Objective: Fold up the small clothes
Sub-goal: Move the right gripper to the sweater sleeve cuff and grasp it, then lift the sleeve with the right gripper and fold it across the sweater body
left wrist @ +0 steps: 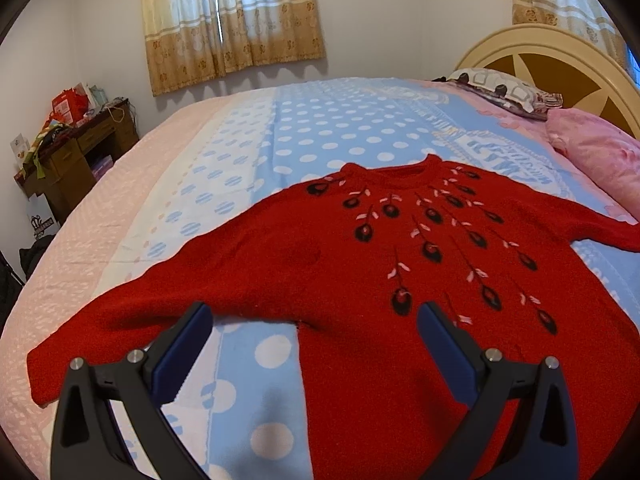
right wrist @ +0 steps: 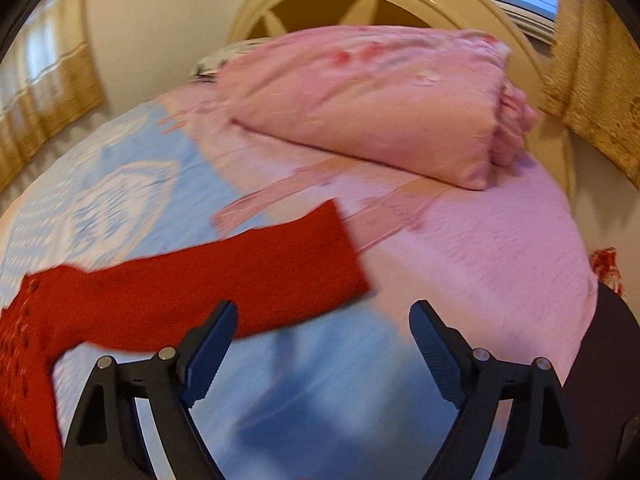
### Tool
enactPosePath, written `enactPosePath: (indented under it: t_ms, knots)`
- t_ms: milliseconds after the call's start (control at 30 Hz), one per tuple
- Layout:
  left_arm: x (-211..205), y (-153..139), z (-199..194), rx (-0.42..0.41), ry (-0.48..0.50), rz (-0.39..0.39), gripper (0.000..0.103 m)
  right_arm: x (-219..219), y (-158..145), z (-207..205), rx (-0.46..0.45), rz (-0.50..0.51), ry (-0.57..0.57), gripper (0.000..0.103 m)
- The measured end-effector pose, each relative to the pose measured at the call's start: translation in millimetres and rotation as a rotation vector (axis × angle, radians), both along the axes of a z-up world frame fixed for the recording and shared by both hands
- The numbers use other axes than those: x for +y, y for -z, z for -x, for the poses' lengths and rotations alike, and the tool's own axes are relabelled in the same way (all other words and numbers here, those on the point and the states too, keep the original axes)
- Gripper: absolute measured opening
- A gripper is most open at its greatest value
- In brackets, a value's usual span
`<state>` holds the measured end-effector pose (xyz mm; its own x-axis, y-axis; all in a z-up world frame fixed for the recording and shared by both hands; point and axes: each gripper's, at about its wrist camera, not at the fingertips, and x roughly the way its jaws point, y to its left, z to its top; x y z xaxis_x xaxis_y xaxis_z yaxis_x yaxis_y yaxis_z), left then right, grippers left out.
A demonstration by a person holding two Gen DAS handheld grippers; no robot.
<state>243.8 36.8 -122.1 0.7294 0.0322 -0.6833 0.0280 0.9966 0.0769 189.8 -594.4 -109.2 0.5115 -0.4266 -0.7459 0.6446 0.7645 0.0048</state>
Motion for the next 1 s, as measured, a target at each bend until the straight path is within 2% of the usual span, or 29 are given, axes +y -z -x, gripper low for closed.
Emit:
enactPosePath:
  t_ms: [167,333,400,467,533,567,600,767,1000]
  knots:
    - [7,9,-7,0.024,-0.014,0.011,0.103,-32,8,-16,0.046,-0.022,0.038,0.078]
    - [15,14,-10,0.036,-0.026,0.026,0.103,-39,15,-32,0.074,-0.038,0.038,0.074]
    - [17,15,-10,0.040,-0.029,0.028,0.103,-38,17,-40,0.082,-0.051,0.024,0.066]
    - [19,17,-10,0.042,-0.030,0.032,0.103,-34,18,-48,0.099,-0.051,-0.002,0.047]
    - [21,18,-10,0.044,-0.034,0.038,0.103,-29,20,-55,0.124,-0.041,-0.022,0.033]
    - [23,18,-10,0.044,-0.036,0.045,0.103,-27,19,-57,0.126,-0.042,-0.027,0.019]
    - [24,19,-9,0.044,-0.037,0.050,0.103,-26,18,-59,0.123,-0.056,-0.037,0.012]
    - [32,17,-7,0.038,-0.045,0.064,0.103,-7,4,-67,0.087,-0.072,-0.084,0.009]
    - [43,12,1,0.017,-0.054,0.085,0.103,46,-35,-90,0.010,-0.070,-0.206,0.008]
